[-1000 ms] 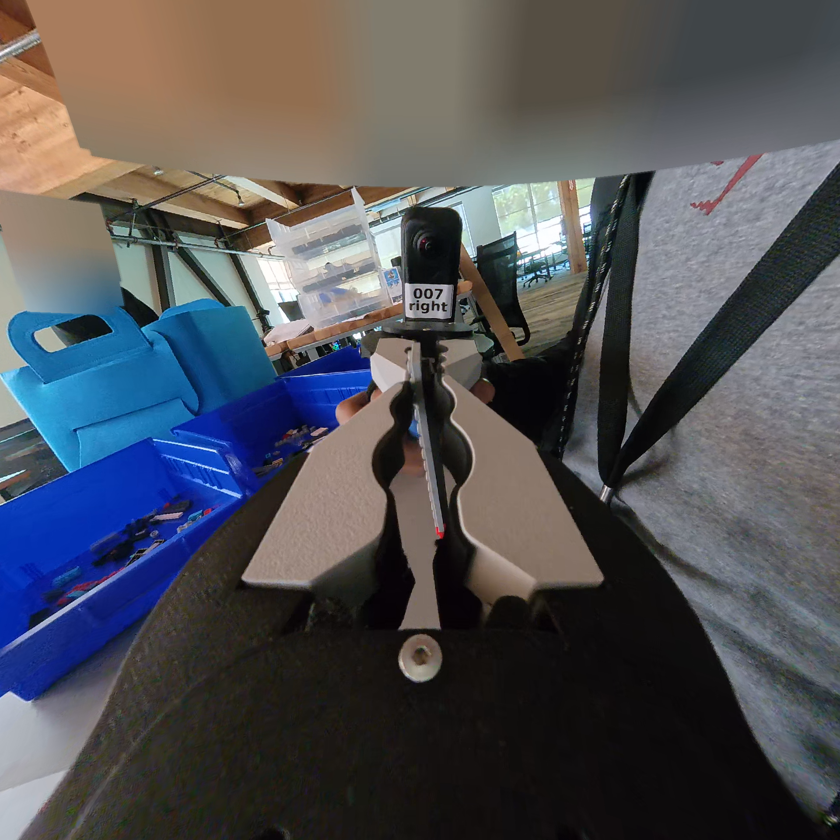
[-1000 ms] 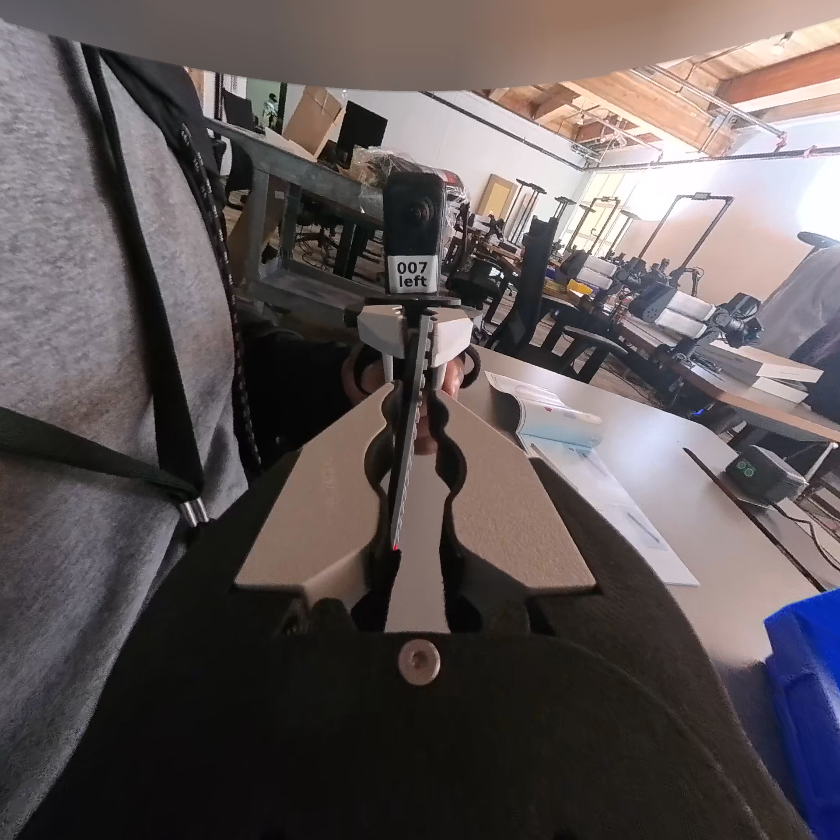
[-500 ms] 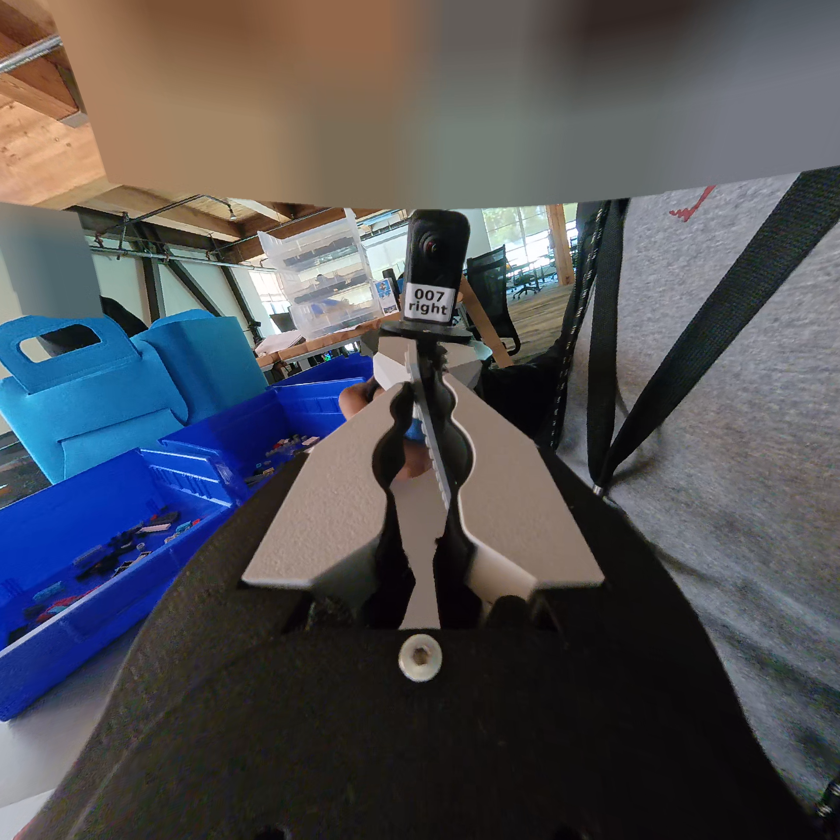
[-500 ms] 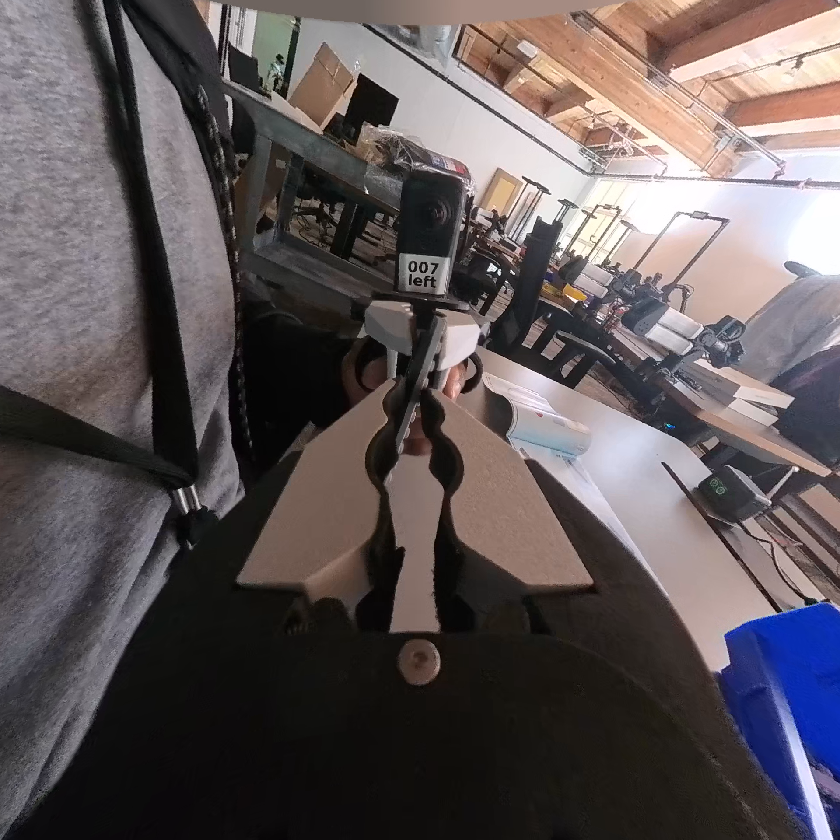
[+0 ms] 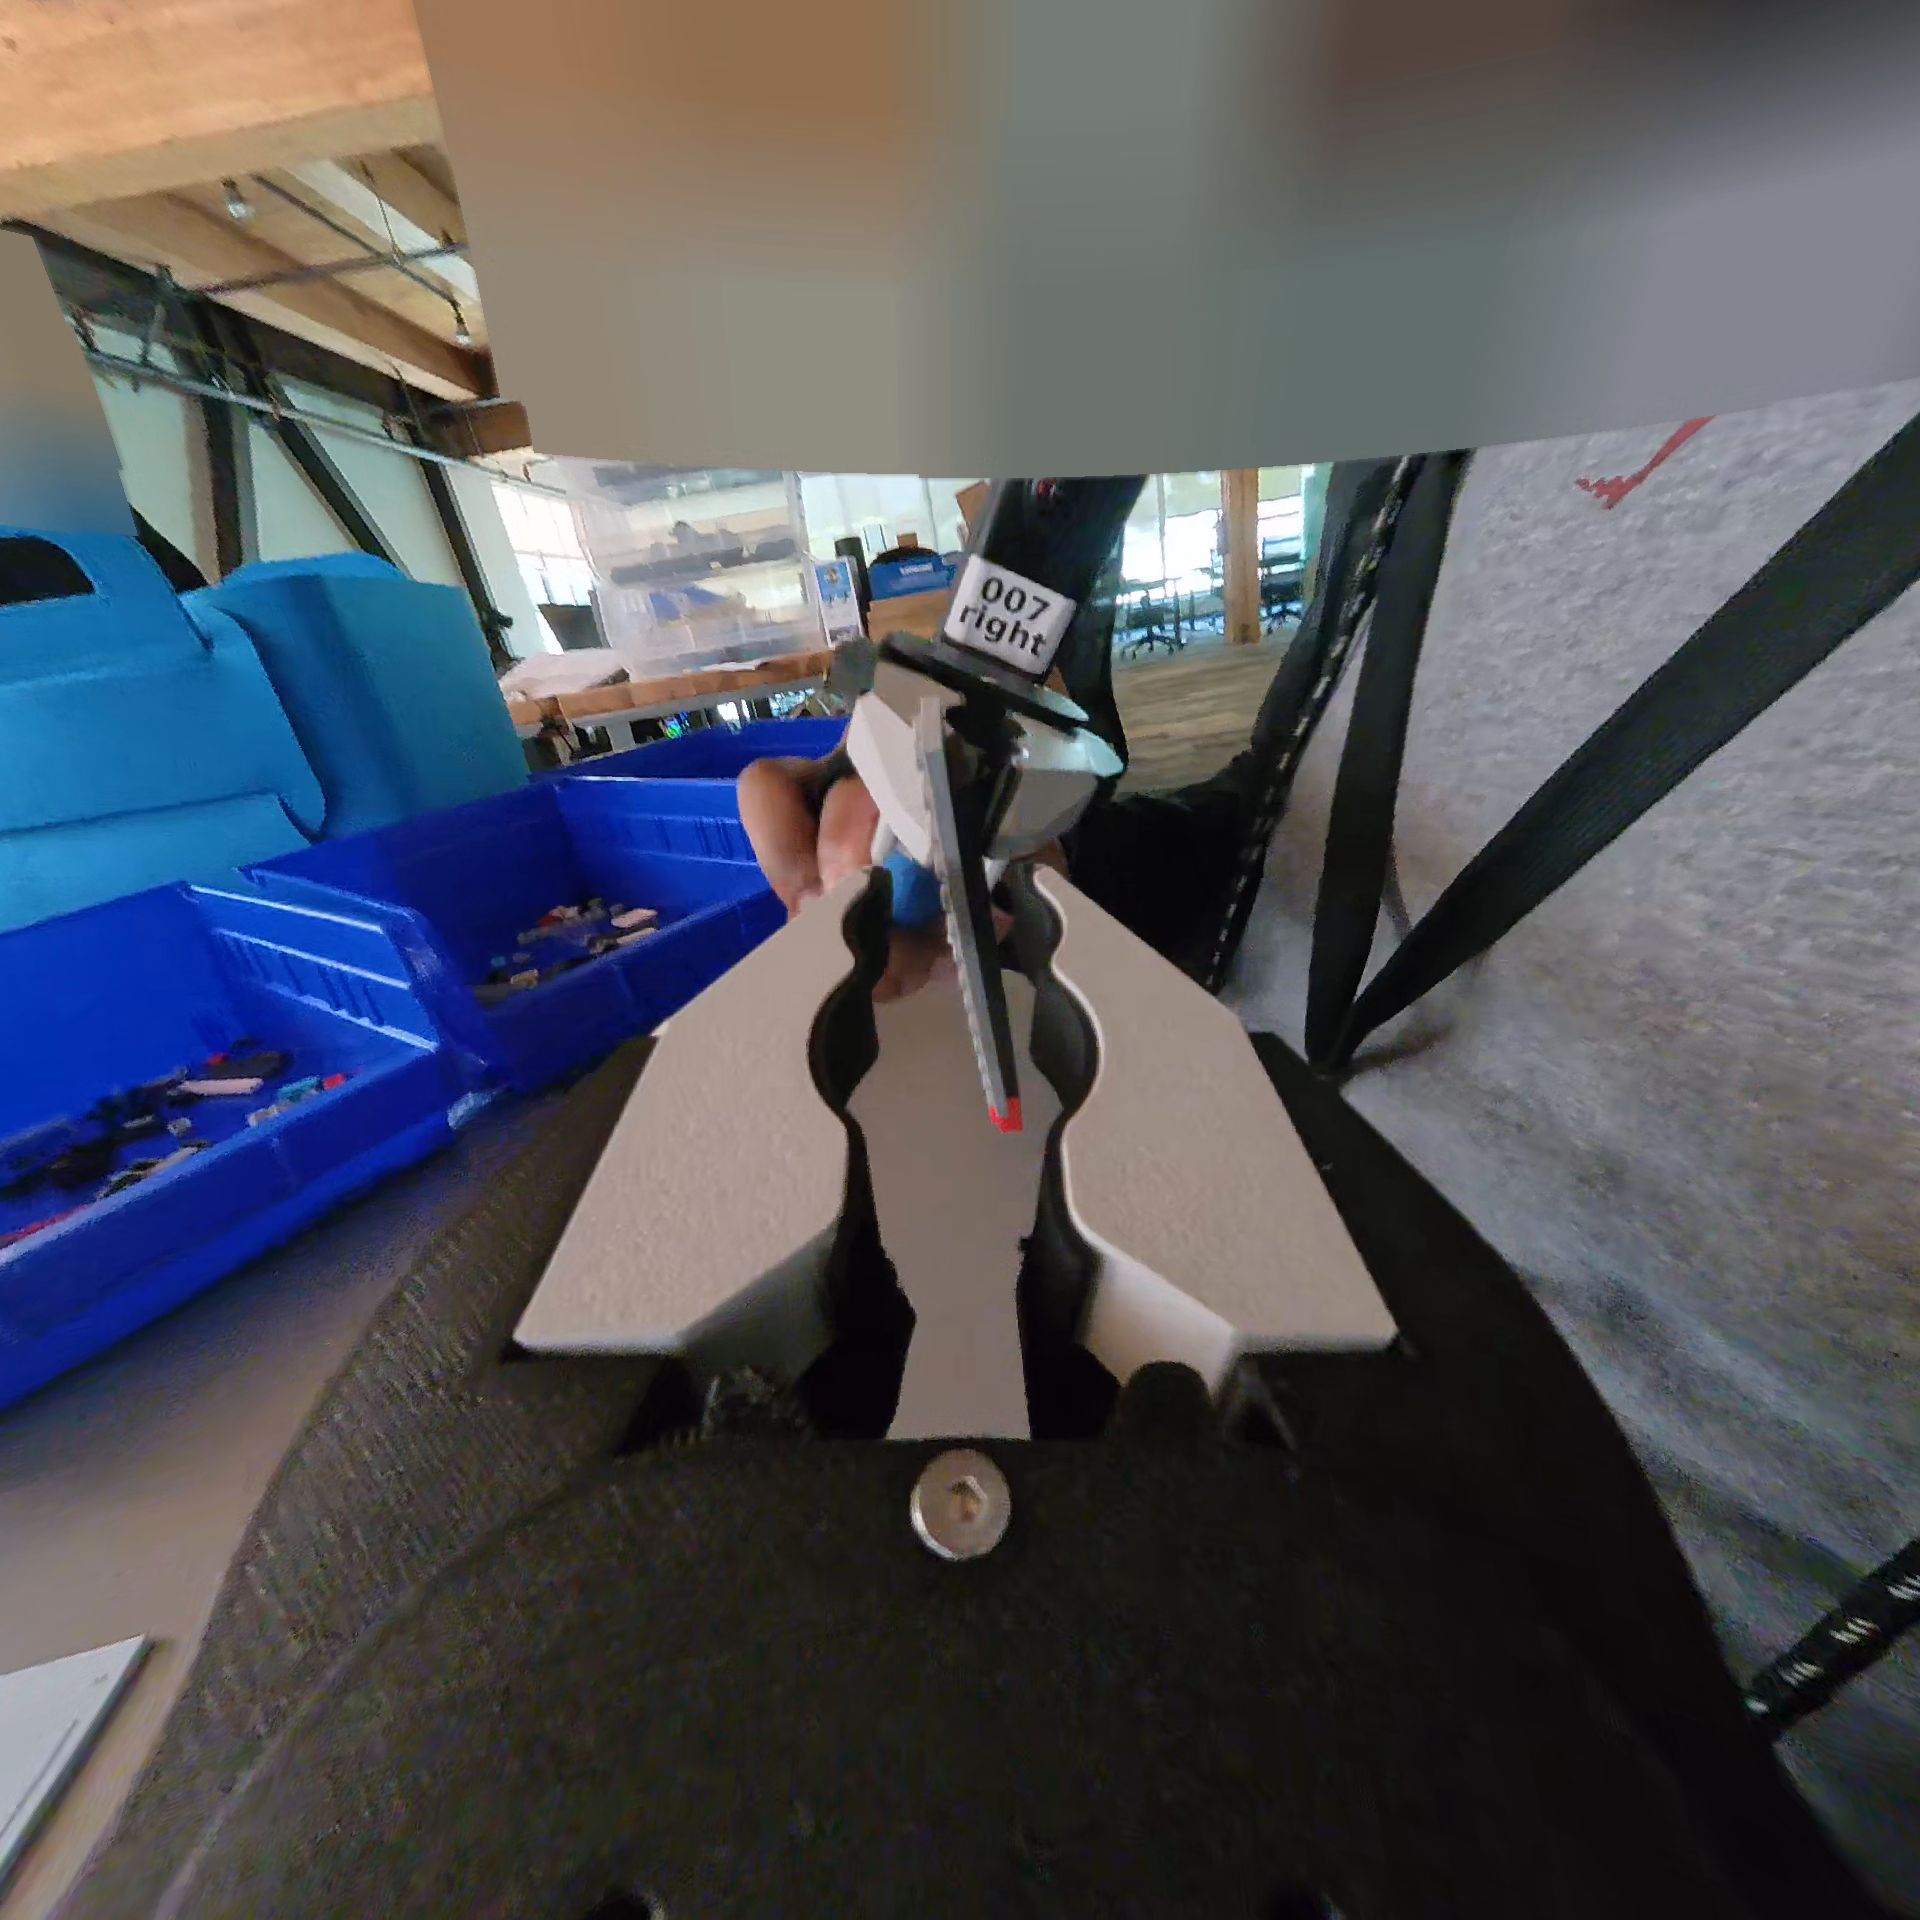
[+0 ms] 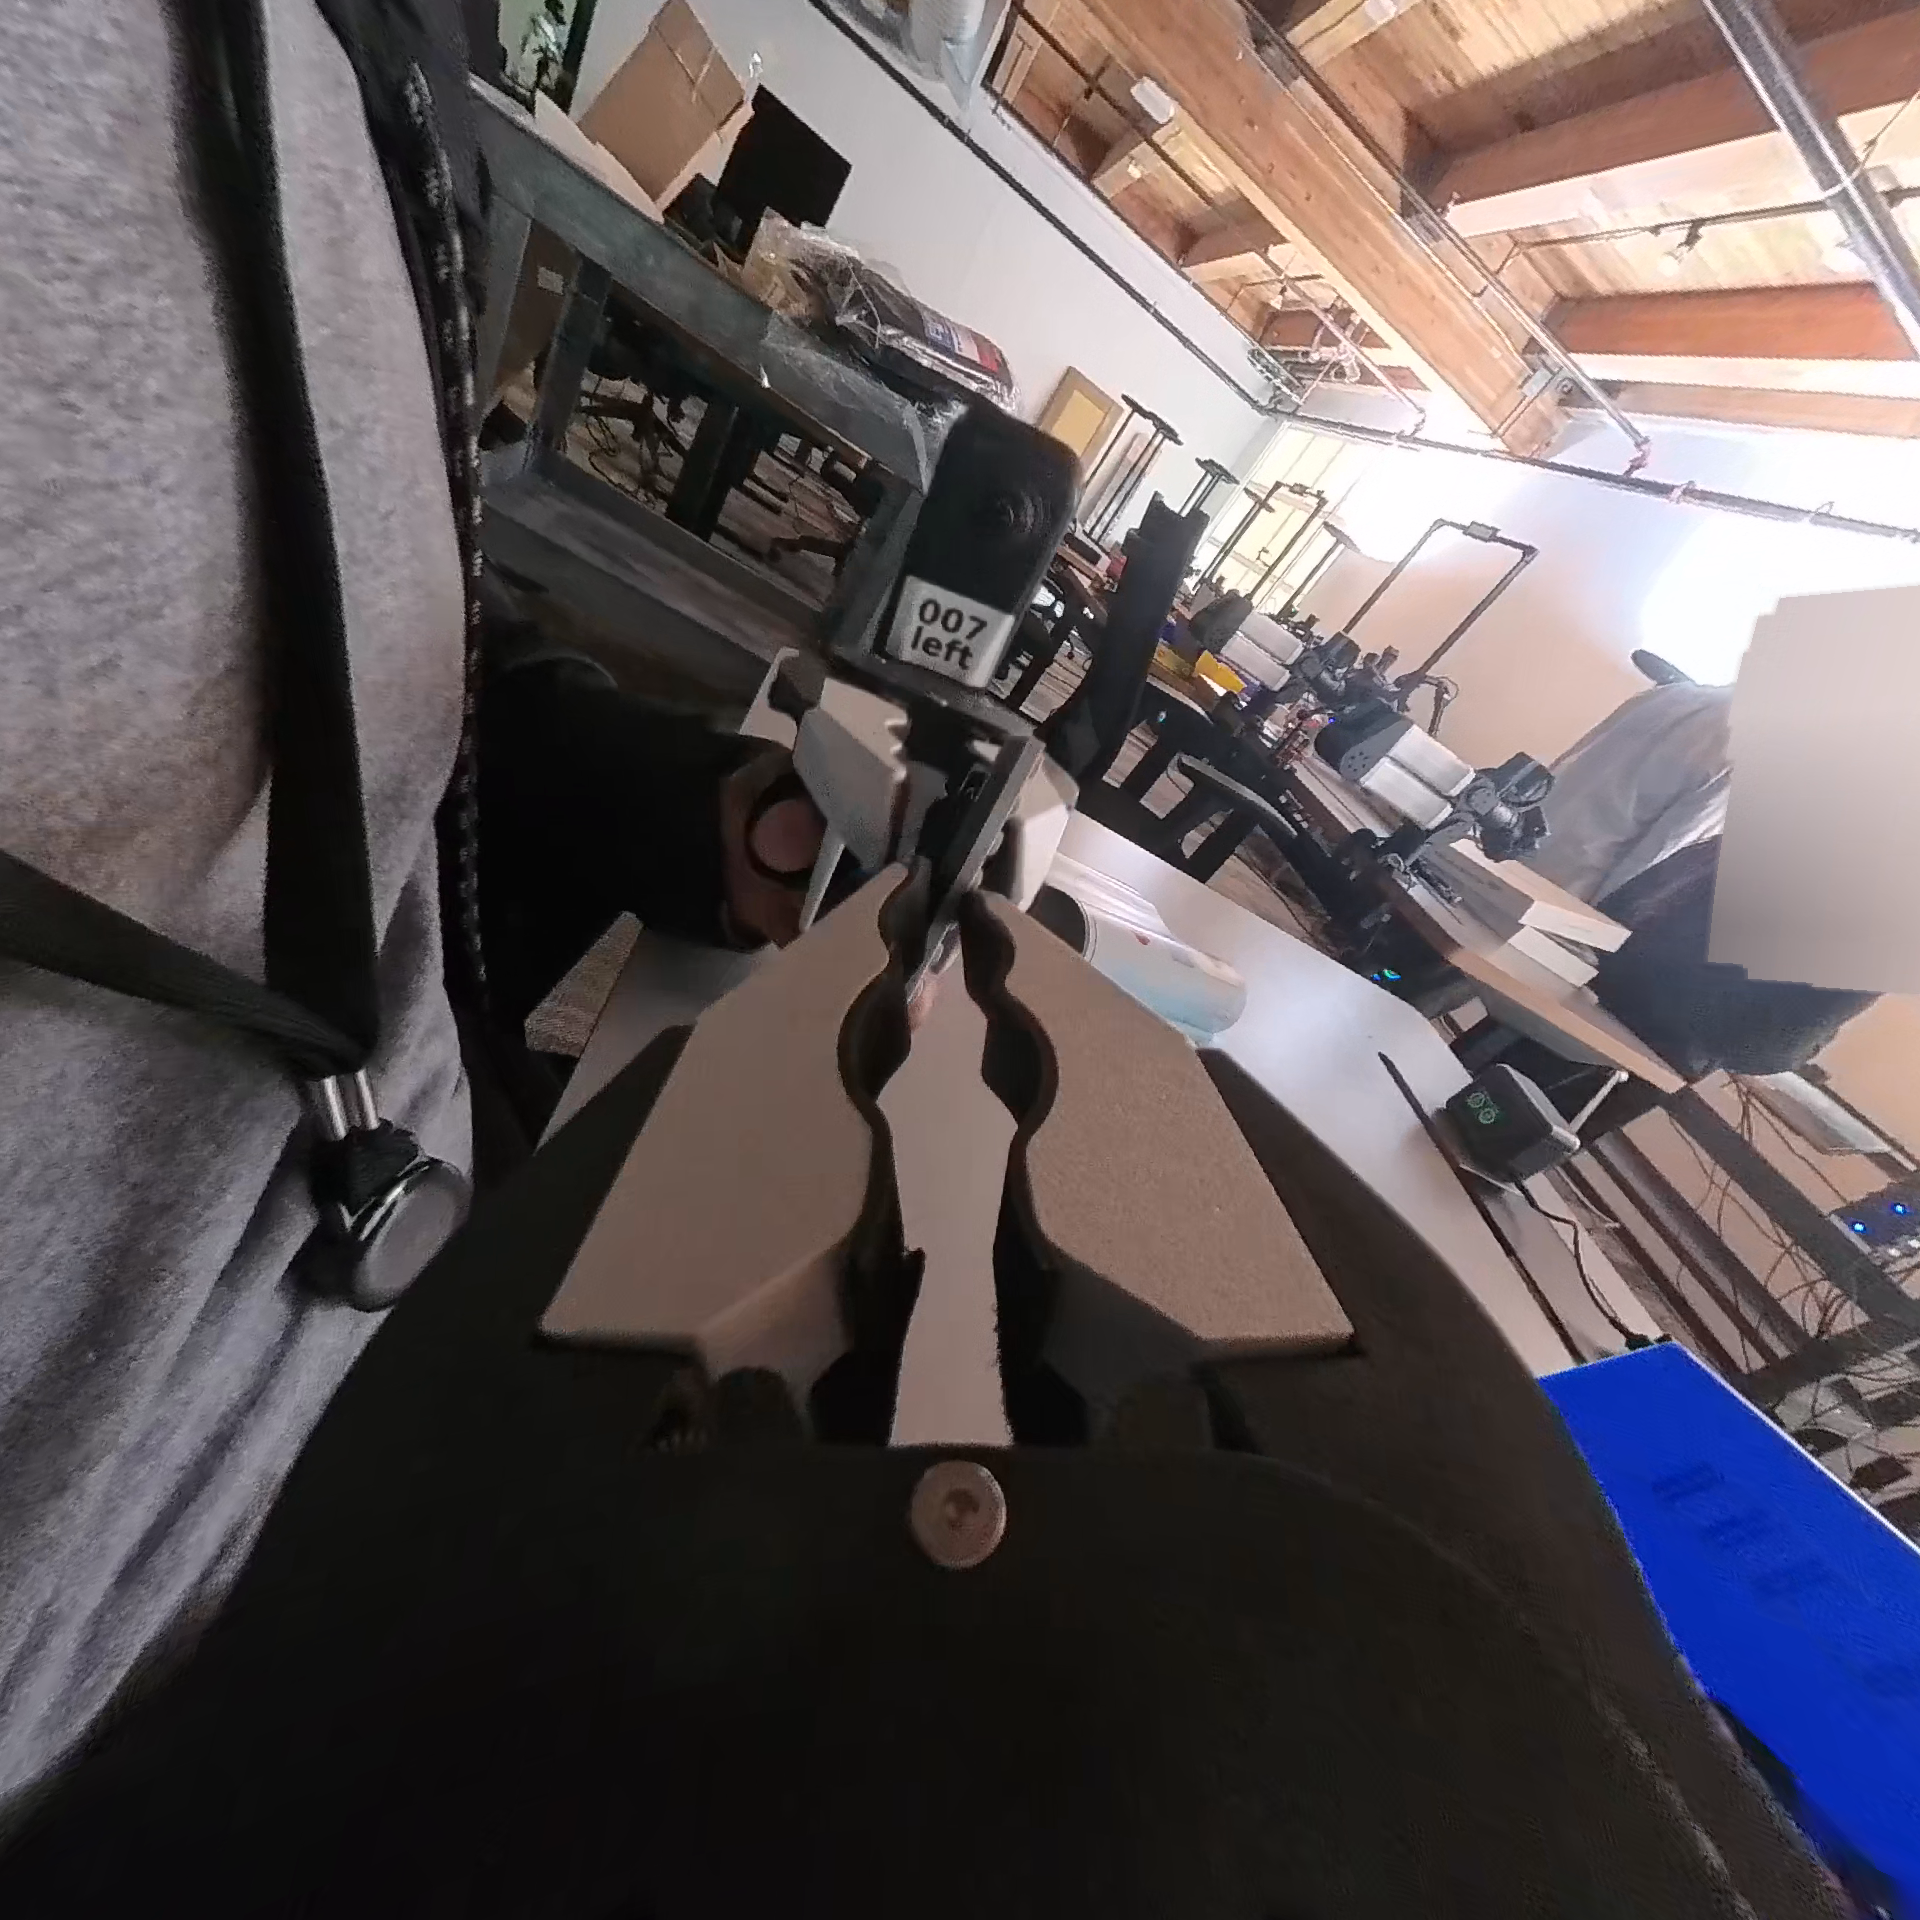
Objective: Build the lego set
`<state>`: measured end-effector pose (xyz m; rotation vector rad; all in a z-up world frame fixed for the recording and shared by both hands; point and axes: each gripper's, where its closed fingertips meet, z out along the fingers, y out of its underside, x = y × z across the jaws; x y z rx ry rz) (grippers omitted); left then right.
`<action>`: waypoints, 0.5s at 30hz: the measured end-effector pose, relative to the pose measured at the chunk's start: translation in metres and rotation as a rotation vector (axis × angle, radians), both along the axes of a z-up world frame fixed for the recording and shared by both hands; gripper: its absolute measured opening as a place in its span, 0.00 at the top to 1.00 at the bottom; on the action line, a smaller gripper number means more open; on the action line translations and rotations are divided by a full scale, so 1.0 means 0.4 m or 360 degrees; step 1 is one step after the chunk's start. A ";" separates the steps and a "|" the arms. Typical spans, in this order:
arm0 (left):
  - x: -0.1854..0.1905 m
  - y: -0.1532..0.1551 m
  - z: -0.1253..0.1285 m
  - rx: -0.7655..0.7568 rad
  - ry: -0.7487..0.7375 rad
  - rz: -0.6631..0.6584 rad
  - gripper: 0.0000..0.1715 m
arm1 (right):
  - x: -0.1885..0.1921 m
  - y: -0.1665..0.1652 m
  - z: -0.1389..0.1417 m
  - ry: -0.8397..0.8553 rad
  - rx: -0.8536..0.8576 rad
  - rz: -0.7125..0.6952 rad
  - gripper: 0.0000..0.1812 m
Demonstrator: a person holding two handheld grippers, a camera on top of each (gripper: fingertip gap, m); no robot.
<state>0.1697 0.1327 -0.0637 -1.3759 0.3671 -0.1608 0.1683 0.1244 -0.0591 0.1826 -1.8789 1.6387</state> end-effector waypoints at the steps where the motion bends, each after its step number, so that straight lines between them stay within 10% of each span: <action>1: 0.003 0.003 -0.005 -0.0014 0.0005 -0.0005 0.88 | 0.001 -0.001 0.003 0.0010 -0.0006 0.0002 0.95; 15: 0.010 0.000 0.006 0.0098 0.0145 0.0050 0.96 | 0.010 -0.006 0.005 0.0000 -0.0062 0.0019 0.93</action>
